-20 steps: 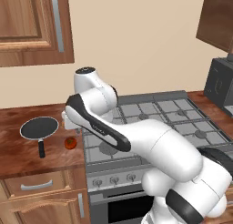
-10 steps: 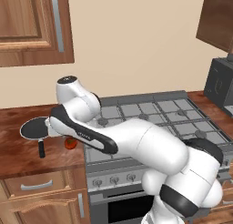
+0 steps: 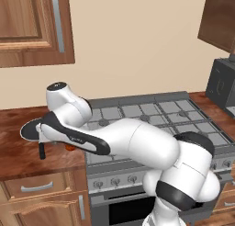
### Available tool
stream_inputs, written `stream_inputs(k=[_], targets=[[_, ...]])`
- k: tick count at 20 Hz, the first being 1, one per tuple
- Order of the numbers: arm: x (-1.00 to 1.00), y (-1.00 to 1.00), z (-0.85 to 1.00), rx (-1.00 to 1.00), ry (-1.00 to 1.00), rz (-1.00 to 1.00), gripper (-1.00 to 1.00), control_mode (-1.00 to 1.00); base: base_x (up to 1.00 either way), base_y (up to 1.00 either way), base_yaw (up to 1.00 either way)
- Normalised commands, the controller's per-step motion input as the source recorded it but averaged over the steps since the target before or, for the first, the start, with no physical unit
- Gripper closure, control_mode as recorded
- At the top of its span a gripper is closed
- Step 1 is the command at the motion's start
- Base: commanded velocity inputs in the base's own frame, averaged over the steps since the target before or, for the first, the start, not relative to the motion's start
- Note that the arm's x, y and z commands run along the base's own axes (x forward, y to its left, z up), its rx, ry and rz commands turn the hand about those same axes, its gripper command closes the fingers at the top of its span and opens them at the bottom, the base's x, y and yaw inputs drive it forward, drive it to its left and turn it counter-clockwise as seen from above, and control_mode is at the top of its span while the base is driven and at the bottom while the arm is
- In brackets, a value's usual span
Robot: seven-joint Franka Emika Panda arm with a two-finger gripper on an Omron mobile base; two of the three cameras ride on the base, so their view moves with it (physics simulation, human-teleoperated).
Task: Place the pan on the rear right burner on the stove. Then place the tomato and the onion in the pan and turn on the rear right burner.
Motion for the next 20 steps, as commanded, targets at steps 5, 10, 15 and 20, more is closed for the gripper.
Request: stream_inputs(k=[5,10,15,20], targets=[[0.05,0.25,-0.15,0.0,0.0,-0.02,-1.0,-1.0,0.0,0.0,0.0],[0.03,0.22,-0.14,0.0,0.0,-0.01,-1.0,-1.0,0.0,0.0,0.0],[0.05,0.19,-0.12,0.0,0.0,-0.01,-1.0,-1.0,0.0,0.0,0.0],[0.23,0.16,-0.13,0.0,0.0,0.0,-1.0,-1.0,0.0,0.0,0.0]])
